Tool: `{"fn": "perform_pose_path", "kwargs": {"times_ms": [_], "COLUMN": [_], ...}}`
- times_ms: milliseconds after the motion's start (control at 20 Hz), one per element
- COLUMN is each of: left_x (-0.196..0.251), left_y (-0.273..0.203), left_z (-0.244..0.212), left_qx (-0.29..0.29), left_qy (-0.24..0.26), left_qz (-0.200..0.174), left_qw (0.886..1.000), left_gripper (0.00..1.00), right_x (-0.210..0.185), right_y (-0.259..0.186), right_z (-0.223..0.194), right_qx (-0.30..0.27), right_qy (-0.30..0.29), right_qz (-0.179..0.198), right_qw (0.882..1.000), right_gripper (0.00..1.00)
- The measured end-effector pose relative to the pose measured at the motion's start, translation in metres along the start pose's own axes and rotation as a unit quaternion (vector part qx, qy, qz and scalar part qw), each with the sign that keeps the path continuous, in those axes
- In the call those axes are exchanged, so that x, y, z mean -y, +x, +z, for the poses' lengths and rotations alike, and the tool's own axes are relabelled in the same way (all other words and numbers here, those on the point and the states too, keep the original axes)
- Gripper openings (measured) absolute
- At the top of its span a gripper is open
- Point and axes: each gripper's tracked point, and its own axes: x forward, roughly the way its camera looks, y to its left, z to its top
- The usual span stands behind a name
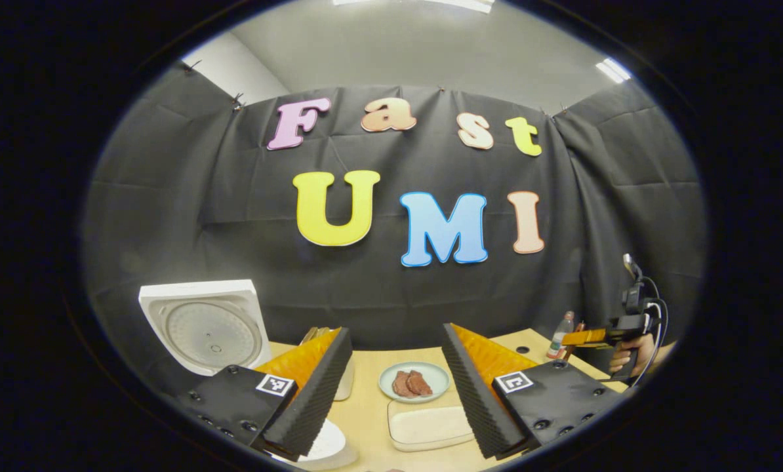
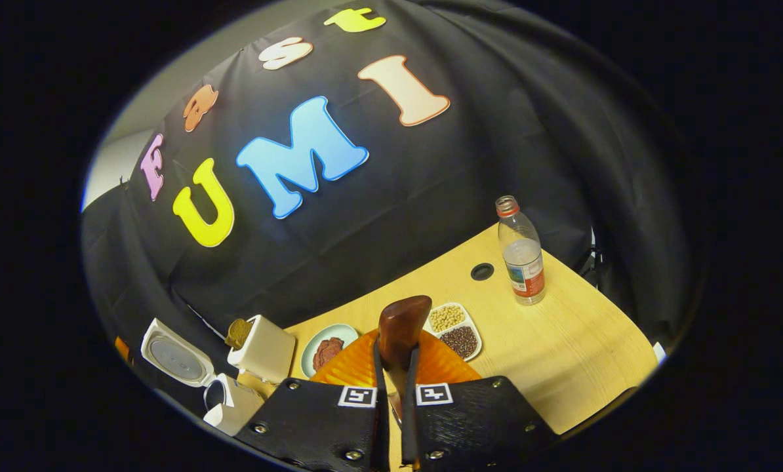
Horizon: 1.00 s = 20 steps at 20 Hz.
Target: Close the left gripper, press the button to open the rice cooker; take a wooden spoon from the chopstick holder with the right hand, scoop a spoonful of rice and pour it into the rice cooker, then put the wooden spoon back into the chopstick holder.
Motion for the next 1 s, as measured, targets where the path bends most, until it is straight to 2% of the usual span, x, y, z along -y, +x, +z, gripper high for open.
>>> {"fn": "perform_pose_path", "kwargs": {"times_ms": [200,300,450,500,800,900,1000], "left_x": [-0.006,-0.006,-0.012,-0.011,-0.013,-0.013,-0.012], "left_y": [-0.007,-0.011,-0.014,-0.016,-0.017,-0.016,-0.014], "left_z": [-0.003,-0.010,-0.010,-0.009,-0.003,-0.003,-0.003], "left_qx": [-0.008,-0.019,-0.022,-0.021,-0.018,-0.018,-0.015], "left_qy": [0.002,0.000,0.008,0.006,0.012,0.007,0.001], "left_qz": [0.014,0.013,0.021,0.021,0.021,0.021,0.019], "left_qw": [1.000,1.000,0.999,1.000,1.000,1.000,1.000], "left_gripper": [0.99,0.93,0.96,0.93,0.93,0.93,0.93], "right_x": [0.002,0.004,0.008,0.007,0.012,0.013,0.017], "right_y": [0.009,0.014,0.022,0.024,0.031,0.026,0.011], "right_z": [-0.016,-0.026,-0.040,-0.048,-0.067,-0.071,-0.067], "right_qx": [-0.010,-0.014,-0.017,-0.021,-0.026,-0.033,-0.031], "right_qy": [-0.012,-0.035,-0.057,-0.063,-0.087,-0.100,-0.134], "right_qz": [-0.007,-0.015,-0.021,-0.020,-0.035,-0.033,-0.044], "right_qw": [1.000,0.999,0.998,0.998,0.995,0.994,0.990], "right_gripper": [0.07,0.07,0.07,0.08,0.08,0.14,0.33]}}
